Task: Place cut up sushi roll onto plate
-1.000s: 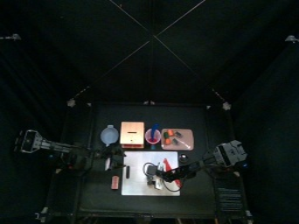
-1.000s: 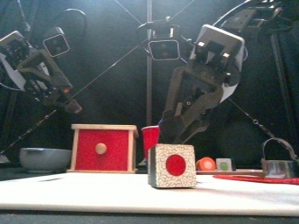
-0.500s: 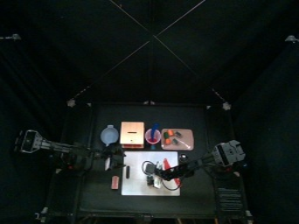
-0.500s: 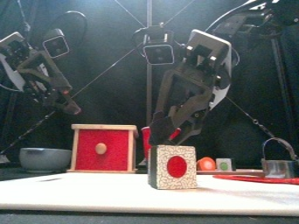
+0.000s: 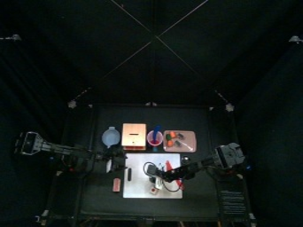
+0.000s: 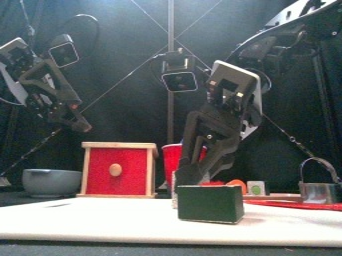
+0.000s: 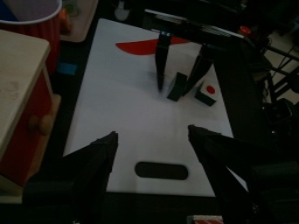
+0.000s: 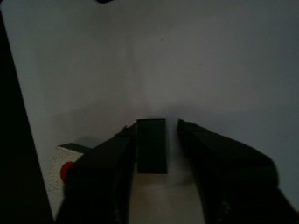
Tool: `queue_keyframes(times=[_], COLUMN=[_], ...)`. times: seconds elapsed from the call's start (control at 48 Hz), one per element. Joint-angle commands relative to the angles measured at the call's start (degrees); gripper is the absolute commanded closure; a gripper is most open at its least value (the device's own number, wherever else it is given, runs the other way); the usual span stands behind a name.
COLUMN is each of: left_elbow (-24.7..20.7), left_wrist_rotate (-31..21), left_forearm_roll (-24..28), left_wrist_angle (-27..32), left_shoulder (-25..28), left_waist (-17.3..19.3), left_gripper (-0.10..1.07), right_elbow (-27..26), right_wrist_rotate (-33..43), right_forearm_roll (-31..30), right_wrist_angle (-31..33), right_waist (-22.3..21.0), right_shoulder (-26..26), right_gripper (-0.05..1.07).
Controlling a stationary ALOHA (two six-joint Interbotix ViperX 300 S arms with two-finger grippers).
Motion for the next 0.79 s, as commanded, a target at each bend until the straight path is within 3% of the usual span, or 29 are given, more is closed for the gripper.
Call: queue_keyframes(times=[0.0, 0.167, 0.375, 0.583, 0.771], left_elbow=[-0.7, -0.7, -0.6, -0.4, -0.5], left_wrist_rotate=[0.2, 0.3, 0.3, 0.3, 0.4], left_forearm_roll=[-0.1, -0.1, -0.1, -0.1, 0.0], left_wrist_angle=[-0.2, -0.2, -0.2, -0.2, -0.3], left_shoulder=[0.0, 0.0, 0.0, 0.1, 0.1], left_waist=[0.1, 0.3, 0.3, 0.4, 1.1], left_gripper=[0.0, 0.0, 0.0, 0.0, 0.0], right_elbow=[0.1, 4.2, 15.2, 27.7, 35.4], right_wrist_rotate=[0.0, -0.1, -0.1, -0.2, -0.1], right_forearm_roll=[-0.4, -1.6, -1.7, -2.6, -5.4], right_wrist_angle=[2.5, 14.2, 23.6, 21.2, 7.8], right_waist=[-0.1, -0.6, -5.5, -19.0, -36.0], right_shoulder=[-3.3, -11.1, -23.7, -35.9, -40.3], right_gripper=[0.49, 0.49, 0.5, 0.5, 0.49])
